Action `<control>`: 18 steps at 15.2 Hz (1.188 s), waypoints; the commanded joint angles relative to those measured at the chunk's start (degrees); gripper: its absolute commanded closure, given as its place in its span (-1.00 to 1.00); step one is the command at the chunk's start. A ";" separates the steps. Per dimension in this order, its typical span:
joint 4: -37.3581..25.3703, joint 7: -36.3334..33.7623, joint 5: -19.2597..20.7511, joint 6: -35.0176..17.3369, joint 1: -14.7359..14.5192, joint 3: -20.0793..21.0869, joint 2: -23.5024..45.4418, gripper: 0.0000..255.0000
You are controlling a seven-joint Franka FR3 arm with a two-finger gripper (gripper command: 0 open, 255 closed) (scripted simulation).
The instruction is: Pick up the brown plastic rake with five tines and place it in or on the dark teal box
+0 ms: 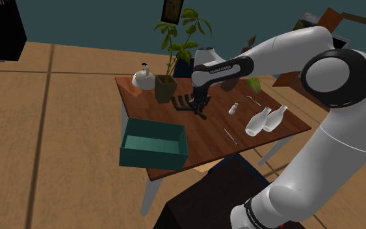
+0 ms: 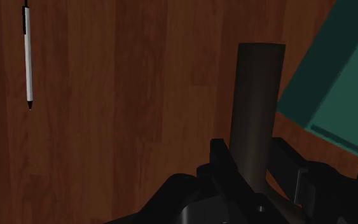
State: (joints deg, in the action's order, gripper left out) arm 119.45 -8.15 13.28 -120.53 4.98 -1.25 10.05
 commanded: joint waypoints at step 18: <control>-0.94 -23.97 -3.61 4.67 -14.64 11.68 0.36 1.00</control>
State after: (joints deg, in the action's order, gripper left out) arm 118.51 -30.62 9.80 -115.72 -8.83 9.81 10.11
